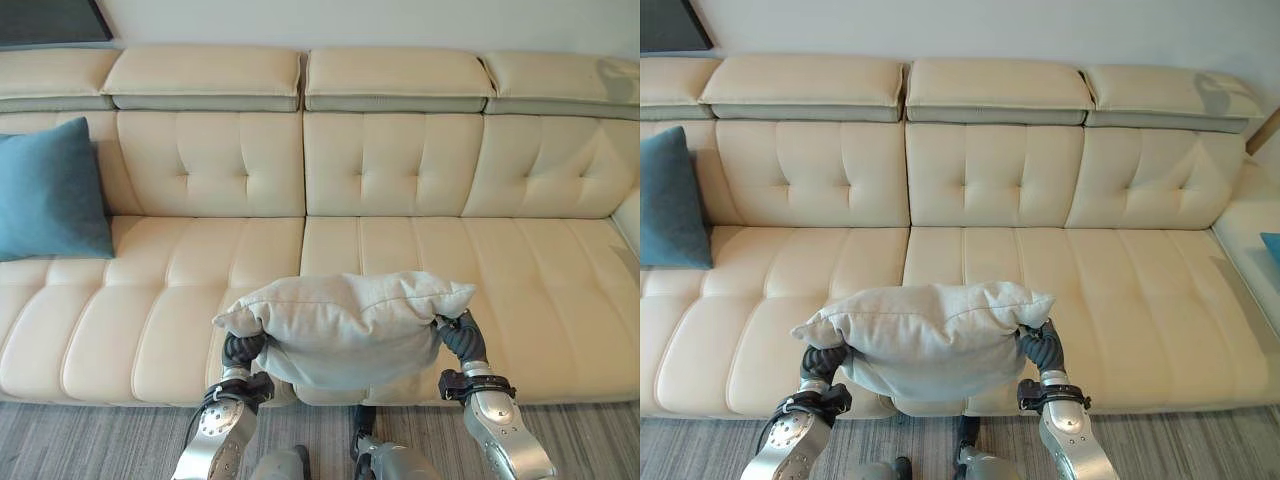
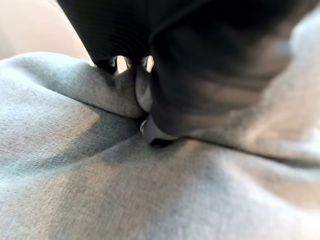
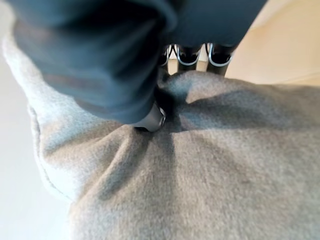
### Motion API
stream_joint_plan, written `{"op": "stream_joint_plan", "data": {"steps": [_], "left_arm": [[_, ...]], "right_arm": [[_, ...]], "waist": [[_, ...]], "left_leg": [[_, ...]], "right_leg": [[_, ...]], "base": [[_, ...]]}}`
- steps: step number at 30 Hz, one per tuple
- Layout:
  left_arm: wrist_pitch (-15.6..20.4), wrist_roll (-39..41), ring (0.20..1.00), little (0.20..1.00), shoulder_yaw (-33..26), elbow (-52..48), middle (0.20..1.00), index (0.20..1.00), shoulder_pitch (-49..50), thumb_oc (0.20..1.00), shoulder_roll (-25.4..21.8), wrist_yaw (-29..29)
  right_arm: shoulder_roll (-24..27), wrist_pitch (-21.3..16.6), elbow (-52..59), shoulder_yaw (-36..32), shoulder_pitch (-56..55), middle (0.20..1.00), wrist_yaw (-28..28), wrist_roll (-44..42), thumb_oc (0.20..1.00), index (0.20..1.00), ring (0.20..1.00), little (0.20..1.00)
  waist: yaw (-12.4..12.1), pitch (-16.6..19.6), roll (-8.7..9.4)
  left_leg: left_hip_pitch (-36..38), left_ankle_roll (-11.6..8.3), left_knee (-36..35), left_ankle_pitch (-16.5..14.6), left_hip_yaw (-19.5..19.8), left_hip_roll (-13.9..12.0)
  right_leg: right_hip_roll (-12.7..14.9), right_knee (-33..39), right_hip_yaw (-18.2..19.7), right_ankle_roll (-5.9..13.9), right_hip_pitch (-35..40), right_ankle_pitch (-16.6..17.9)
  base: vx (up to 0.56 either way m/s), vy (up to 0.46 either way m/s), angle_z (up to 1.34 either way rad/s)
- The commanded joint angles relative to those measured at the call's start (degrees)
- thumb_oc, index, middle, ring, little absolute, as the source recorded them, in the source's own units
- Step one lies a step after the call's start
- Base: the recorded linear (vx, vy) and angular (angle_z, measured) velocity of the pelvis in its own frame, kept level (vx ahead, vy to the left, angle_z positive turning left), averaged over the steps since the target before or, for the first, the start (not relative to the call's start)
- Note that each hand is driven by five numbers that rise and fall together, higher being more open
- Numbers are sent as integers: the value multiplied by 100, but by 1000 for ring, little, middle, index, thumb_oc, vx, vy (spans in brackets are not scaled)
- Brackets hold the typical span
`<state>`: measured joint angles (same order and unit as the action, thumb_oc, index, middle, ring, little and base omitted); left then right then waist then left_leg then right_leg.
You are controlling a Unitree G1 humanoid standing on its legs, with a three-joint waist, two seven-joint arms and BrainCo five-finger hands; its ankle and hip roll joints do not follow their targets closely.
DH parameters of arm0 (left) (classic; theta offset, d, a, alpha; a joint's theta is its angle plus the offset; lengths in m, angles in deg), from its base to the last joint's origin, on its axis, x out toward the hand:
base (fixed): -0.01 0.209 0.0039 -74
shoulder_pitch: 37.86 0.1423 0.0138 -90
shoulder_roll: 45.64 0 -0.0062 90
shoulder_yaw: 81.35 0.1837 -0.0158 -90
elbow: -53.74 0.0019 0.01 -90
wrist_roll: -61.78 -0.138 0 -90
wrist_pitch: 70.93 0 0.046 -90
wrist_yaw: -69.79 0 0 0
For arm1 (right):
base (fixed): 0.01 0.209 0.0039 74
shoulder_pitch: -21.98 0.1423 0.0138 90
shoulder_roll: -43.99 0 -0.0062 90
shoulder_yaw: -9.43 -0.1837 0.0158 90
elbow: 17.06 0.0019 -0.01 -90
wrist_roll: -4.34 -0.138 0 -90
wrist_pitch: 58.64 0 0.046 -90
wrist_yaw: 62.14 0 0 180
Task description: Pick up all the scattered cushions and arrange them neatly on the sofa.
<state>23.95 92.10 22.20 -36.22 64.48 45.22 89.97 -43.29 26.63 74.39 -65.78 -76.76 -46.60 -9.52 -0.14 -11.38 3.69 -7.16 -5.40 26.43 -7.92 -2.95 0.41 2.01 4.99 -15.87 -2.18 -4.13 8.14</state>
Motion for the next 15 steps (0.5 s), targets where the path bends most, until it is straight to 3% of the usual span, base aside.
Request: {"op": "stream_joint_plan", "data": {"steps": [1,4,6,7,9,12,15], "left_arm": [[478,-86,200,200,6,-802,200,200,-419,200,17,-271],[470,-104,200,200,-9,-816,200,200,-362,200,27,-226],[477,-127,200,200,-28,-836,200,200,-359,200,66,-156],[509,-137,200,200,-42,-858,200,200,-347,200,74,-121],[531,-106,200,200,-68,-881,200,200,-354,200,110,-57],[499,-226,200,200,-52,-980,200,200,-297,200,94,42],[454,-361,200,200,-157,-922,200,200,-344,200,21,280]], "right_arm": [[-2,-567,687,97,559,200,-282,-141,200,200,200,200],[-17,-564,684,127,594,200,-247,-132,200,200,200,200],[-22,-552,681,180,690,200,-202,-99,200,200,200,200],[-7,-557,696,191,727,200,-185,-93,200,200,200,200],[-11,-544,776,195,736,200,-175,-14,200,200,200,200],[-90,-496,826,214,748,200,-75,34,200,200,200,200],[-276,-334,709,416,1092,200,95,197,200,200,200,200]], "waist": [[-26,-52,-15],[-49,11,-17],[-80,59,-85],[-65,55,-116],[-4,137,-181],[-12,247,-232],[-137,370,-149]], "left_leg": [[135,153,-1004,491,-78,6],[295,224,-1858,507,40,-100],[372,114,-2752,1043,438,-232],[403,53,-2905,1169,507,-254],[563,-15,-3143,1239,293,-343],[761,-30,-3143,1047,235,-296],[949,123,-3143,820,146,-189]], "right_leg": [[56,1,33,580,828,-1156],[56,1,69,602,830,-1173],[6,1,113,590,844,-1244],[6,1,125,576,875,-1273],[-10,1,101,565,940,-1341],[39,1,53,590,1044,-1319],[221,1,98,752,1137,-1252]], "base": [[140,-74,-7],[92,-1,-2],[101,57,-3],[112,97,-3],[133,157,-19],[132,244,-12],[113,276,30]]}}
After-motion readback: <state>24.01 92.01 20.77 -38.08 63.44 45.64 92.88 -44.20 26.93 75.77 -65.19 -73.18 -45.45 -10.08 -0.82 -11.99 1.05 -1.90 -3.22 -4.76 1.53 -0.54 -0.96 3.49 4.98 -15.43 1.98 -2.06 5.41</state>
